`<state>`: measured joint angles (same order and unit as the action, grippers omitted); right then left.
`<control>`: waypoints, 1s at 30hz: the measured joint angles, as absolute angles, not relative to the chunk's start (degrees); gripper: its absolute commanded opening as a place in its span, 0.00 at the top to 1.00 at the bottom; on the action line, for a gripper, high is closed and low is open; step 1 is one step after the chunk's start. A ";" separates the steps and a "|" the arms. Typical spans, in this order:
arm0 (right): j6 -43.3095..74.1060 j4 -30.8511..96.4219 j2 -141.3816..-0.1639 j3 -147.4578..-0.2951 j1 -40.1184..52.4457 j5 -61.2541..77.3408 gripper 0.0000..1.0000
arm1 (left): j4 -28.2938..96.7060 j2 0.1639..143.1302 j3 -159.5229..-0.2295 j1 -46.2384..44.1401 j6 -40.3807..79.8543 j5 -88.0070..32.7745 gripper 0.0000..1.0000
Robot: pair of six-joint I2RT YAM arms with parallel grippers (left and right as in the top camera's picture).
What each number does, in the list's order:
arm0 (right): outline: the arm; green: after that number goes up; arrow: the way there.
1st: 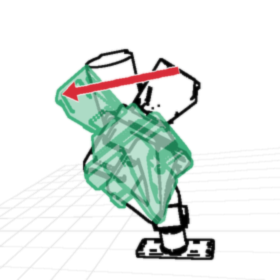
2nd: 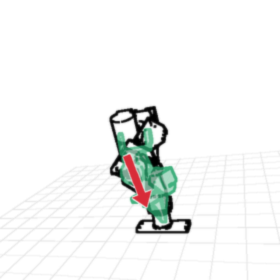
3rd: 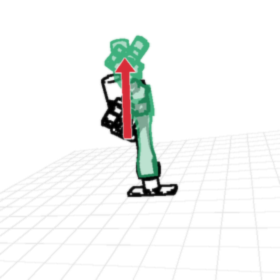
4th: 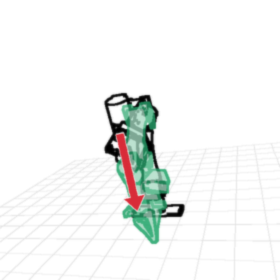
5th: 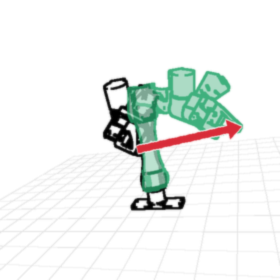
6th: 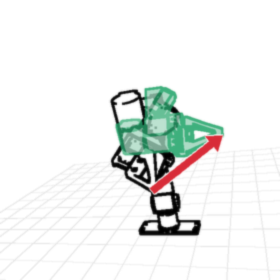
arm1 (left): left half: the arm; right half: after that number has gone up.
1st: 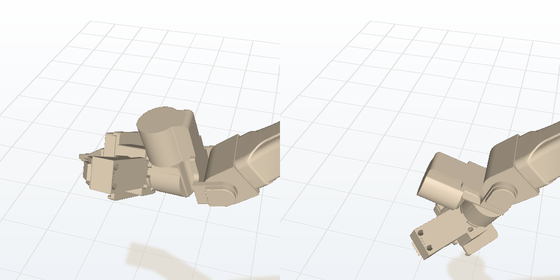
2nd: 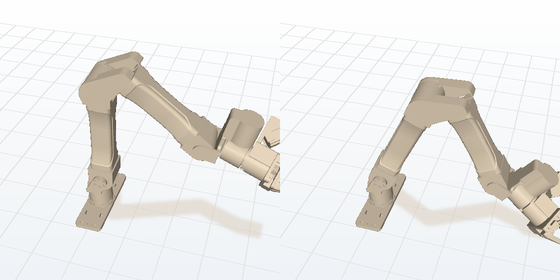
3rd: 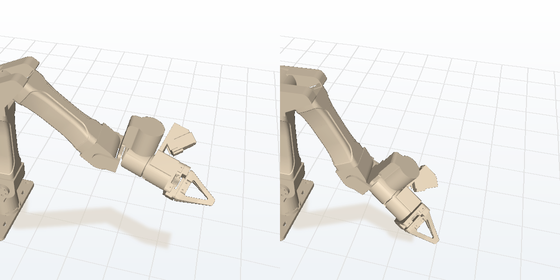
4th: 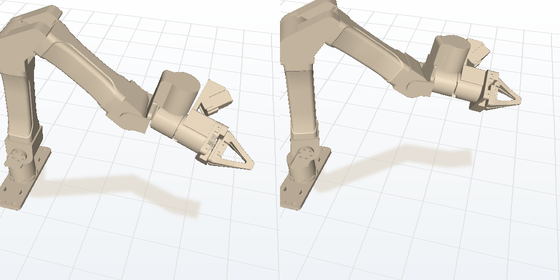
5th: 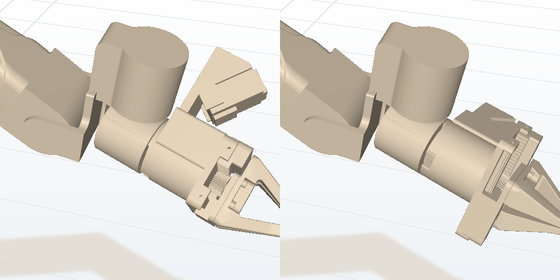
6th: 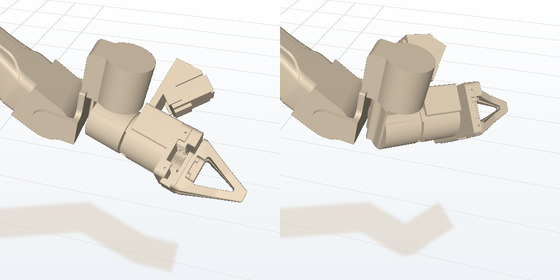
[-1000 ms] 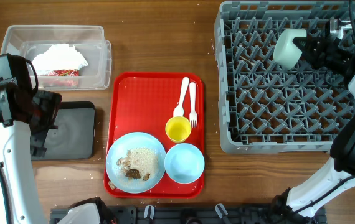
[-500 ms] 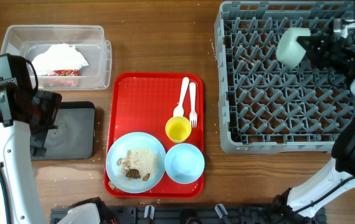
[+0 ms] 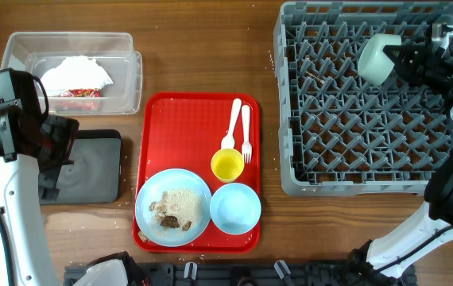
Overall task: Sort waste into correct bins and load items into the dishwasher rack
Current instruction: 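Carry the mint bowl with the right gripper to the rack's far corner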
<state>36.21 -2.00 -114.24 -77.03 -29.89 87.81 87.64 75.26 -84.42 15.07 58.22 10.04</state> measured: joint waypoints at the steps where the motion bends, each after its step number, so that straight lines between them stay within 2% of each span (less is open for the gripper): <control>1: 36.42 -2.04 -114.32 -77.03 -29.82 87.81 0.95 | 87.64 75.26 -84.42 15.07 58.22 10.04 0.00; 13: 45.80 -11.53 -119.42 -76.95 -28.64 88.49 0.95 | 87.64 75.26 -84.42 15.07 58.22 10.04 0.00; 19: 49.08 -12.08 -119.44 -76.95 -29.36 87.81 0.94 | 87.61 75.26 -84.42 15.07 58.22 10.04 0.00; 27: 51.40 -12.10 -119.42 -76.95 -29.69 86.72 0.75 | 87.64 75.26 -84.42 15.07 58.22 10.07 0.00; 30: 52.07 -12.08 -119.42 -76.95 -29.69 86.70 0.71 | 87.61 75.26 -84.42 15.07 58.22 10.04 0.00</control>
